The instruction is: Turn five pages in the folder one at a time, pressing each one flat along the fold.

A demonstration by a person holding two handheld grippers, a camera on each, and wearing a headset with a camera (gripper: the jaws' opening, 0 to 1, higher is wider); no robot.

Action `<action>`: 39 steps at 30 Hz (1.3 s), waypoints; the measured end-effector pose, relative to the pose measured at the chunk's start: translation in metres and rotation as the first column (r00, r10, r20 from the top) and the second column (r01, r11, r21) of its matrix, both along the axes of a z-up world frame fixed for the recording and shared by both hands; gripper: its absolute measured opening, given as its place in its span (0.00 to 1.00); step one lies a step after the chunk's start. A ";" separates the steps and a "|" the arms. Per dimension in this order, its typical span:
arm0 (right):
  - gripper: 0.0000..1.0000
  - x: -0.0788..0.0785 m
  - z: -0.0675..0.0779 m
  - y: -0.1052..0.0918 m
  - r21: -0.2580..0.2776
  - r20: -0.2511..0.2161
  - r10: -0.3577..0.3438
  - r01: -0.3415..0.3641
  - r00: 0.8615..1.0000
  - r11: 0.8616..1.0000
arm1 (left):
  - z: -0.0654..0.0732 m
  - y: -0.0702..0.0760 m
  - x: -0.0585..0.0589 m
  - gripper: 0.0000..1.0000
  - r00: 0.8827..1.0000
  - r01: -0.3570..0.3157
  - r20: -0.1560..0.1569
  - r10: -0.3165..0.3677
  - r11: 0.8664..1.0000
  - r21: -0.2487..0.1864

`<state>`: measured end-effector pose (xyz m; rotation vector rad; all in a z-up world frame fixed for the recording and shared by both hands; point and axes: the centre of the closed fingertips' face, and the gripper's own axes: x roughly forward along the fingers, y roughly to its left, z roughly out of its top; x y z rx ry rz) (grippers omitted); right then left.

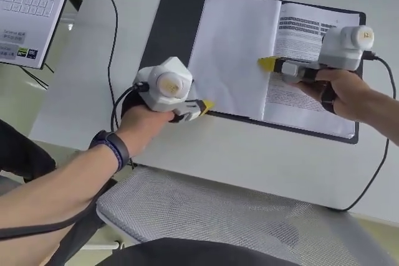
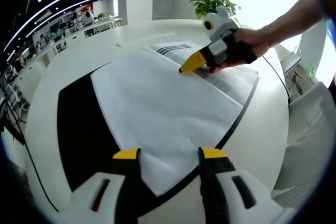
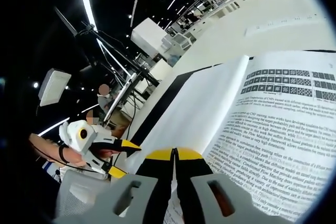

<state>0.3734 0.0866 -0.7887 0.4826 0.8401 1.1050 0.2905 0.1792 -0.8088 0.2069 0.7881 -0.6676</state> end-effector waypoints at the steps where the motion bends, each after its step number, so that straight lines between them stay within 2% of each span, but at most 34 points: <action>1: 0.00 0.008 -0.003 -0.002 0.010 -0.007 -0.013 0.013 1.000 1.000 | 0.001 0.000 0.000 0.43 1.000 0.000 0.000 0.000 1.000 0.001; 3: 0.00 0.020 -0.006 -0.004 0.027 -0.020 -0.038 0.039 0.999 0.999 | 0.001 0.000 -0.001 0.43 1.000 -0.001 0.000 0.001 1.000 0.001; 5: 0.00 0.021 -0.007 -0.003 0.046 -0.033 -0.063 0.064 0.998 0.997 | 0.002 0.000 -0.001 0.43 1.000 -0.001 0.000 0.001 1.000 0.001; 7: 0.00 0.037 -0.006 -0.005 0.050 -0.026 -0.112 0.114 0.993 0.992 | 0.002 0.000 -0.001 0.43 1.000 0.000 -0.002 0.000 1.000 0.001; 10: 0.00 0.062 -0.008 -0.010 0.066 -0.049 -0.180 0.183 0.982 0.981 | 0.003 0.000 -0.001 0.43 1.000 -0.002 -0.003 0.002 1.000 0.000; 12: 0.00 0.078 -0.009 -0.013 0.080 -0.074 -0.201 0.207 0.977 0.975 | 0.002 0.000 -0.002 0.43 1.000 0.000 -0.004 0.000 1.000 0.000; 15: 0.00 0.094 -0.009 -0.013 0.108 -0.105 -0.290 0.301 0.951 0.948 | 0.002 0.000 -0.002 0.43 1.000 0.003 -0.007 -0.003 1.000 0.000; 16: 0.00 0.100 -0.007 -0.015 0.124 -0.127 -0.326 0.341 0.937 0.932 | 0.002 0.000 -0.002 0.43 1.000 0.003 -0.007 -0.003 1.000 -0.001; 18: 0.00 0.108 -0.007 -0.016 0.137 -0.151 -0.361 0.381 0.920 0.914 | 0.002 0.000 -0.002 0.43 1.000 0.004 -0.008 -0.004 1.000 0.000; 19: 0.00 0.114 -0.008 -0.016 0.138 -0.163 -0.370 0.392 0.915 0.910 | 0.002 0.000 -0.002 0.43 1.000 0.005 -0.008 -0.005 1.000 0.000; 21: 0.00 0.125 -0.009 -0.017 0.136 -0.156 -0.384 0.405 0.910 0.904 | 0.002 0.000 -0.002 0.43 1.000 0.006 -0.007 -0.006 1.000 0.001; 27: 0.00 0.139 -0.009 -0.014 0.121 -0.156 -0.405 0.424 0.901 0.897 | 0.001 0.001 -0.002 0.43 1.000 0.012 -0.005 -0.012 1.000 0.004; 33: 0.00 0.166 -0.010 -0.017 0.108 -0.160 -0.470 0.488 0.868 0.866 | 0.000 0.001 -0.001 0.43 1.000 0.014 -0.001 -0.014 1.000 0.006; 36: 0.00 0.175 -0.011 -0.018 0.102 -0.162 -0.483 0.501 0.861 0.859 | 0.000 0.001 -0.001 0.43 1.000 0.013 0.000 -0.013 1.000 0.005; 39: 0.00 0.180 -0.011 -0.018 0.093 -0.168 -0.486 0.505 0.858 0.858 | 0.000 0.001 -0.001 0.43 1.000 0.013 -0.001 -0.013 1.000 0.003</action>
